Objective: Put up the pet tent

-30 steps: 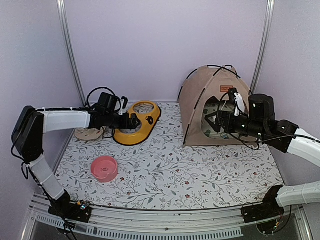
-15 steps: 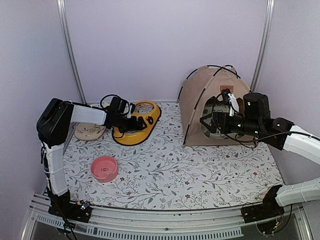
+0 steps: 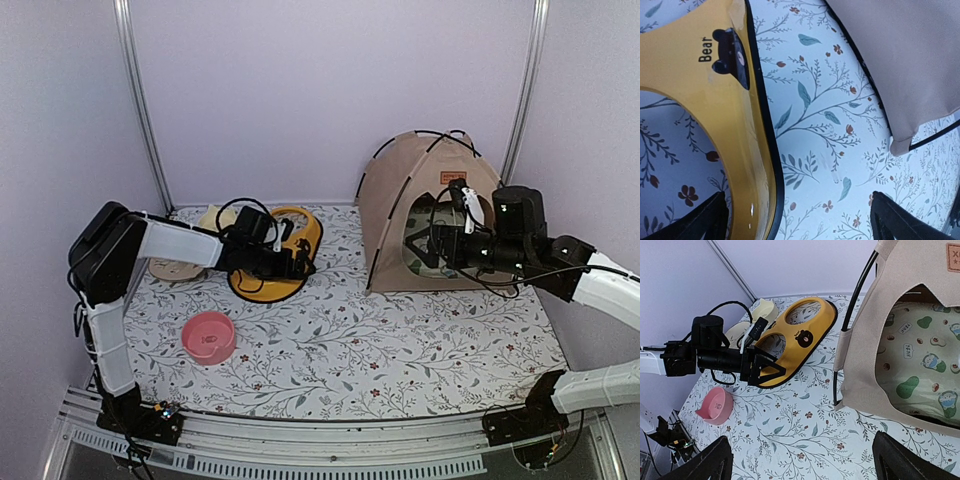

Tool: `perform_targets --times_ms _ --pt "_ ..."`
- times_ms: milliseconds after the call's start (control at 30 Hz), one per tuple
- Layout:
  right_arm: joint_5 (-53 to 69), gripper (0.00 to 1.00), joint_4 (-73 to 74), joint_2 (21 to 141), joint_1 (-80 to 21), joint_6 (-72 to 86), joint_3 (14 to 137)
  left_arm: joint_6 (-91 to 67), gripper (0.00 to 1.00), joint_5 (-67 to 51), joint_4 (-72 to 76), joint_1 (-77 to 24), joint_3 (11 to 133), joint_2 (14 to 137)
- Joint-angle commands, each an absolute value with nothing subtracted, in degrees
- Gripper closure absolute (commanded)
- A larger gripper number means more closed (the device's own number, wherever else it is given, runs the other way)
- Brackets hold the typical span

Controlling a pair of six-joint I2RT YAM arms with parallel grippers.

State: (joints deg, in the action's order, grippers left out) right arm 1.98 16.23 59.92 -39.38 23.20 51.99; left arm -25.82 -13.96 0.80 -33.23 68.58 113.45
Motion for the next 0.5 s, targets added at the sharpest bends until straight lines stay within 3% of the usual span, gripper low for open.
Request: perform_targets --times_ms 0,467 --pt "0.6 0.01 17.1 57.8 -39.4 24.5 51.9 -27.7 0.01 -14.4 -2.9 -36.7 66.5 113.3" --pt "-1.2 0.01 17.3 56.6 -39.4 25.8 51.7 -34.7 0.01 -11.6 1.2 -44.7 61.4 104.3"
